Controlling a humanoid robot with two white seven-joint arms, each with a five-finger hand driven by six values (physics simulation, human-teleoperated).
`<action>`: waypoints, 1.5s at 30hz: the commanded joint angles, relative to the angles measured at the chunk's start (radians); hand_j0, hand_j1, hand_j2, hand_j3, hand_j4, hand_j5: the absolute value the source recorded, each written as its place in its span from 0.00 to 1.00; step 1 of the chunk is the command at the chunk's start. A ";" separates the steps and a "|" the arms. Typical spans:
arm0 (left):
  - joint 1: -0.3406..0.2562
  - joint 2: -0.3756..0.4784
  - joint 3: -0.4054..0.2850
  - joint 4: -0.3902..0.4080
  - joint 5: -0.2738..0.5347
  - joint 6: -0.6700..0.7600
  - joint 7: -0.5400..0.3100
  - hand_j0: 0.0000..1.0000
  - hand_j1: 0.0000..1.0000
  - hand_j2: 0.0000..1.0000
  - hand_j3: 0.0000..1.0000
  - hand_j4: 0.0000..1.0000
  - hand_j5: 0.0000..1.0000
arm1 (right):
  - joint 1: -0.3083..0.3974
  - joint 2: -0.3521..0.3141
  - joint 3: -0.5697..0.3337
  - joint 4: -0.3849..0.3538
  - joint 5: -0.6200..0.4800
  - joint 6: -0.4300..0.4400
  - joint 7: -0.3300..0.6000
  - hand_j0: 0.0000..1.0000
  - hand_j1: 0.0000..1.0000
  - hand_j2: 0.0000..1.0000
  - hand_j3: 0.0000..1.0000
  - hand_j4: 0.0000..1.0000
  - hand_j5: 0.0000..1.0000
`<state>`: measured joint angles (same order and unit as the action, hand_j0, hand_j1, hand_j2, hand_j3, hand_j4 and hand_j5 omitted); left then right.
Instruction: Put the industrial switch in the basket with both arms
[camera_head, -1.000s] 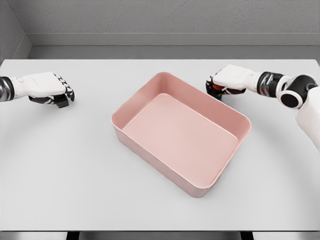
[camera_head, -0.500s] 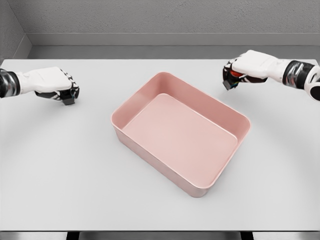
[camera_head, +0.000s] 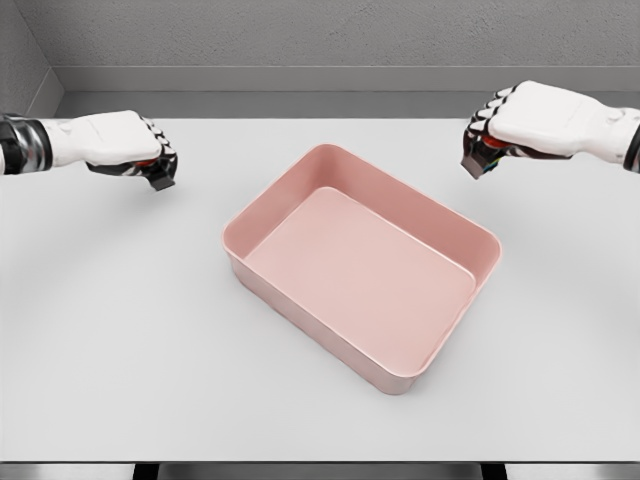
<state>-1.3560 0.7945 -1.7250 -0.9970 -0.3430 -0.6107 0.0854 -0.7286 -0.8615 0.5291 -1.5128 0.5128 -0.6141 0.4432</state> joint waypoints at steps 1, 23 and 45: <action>0.000 0.002 0.002 -0.018 0.012 0.000 0.000 0.51 0.51 0.51 0.51 0.51 0.51 | 0.000 -0.039 -0.001 -0.070 -0.040 0.003 -0.003 0.48 0.48 0.48 0.48 0.48 0.48; -0.086 0.008 0.002 -0.155 0.039 0.000 0.002 0.51 0.51 0.51 0.51 0.51 0.51 | 0.057 0.024 0.003 -0.181 -0.155 0.003 -0.004 0.48 0.48 0.48 0.48 0.48 0.48; -0.100 0.006 0.038 -0.288 0.038 0.000 0.004 0.51 0.51 0.51 0.51 0.51 0.51 | 0.121 0.068 0.037 -0.190 -0.157 0.003 -0.021 0.76 0.76 0.76 0.76 0.76 0.76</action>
<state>-1.4557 0.8012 -1.6918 -1.2716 -0.3107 -0.6106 0.0884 -0.6075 -0.7934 0.5653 -1.7024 0.3630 -0.6134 0.4315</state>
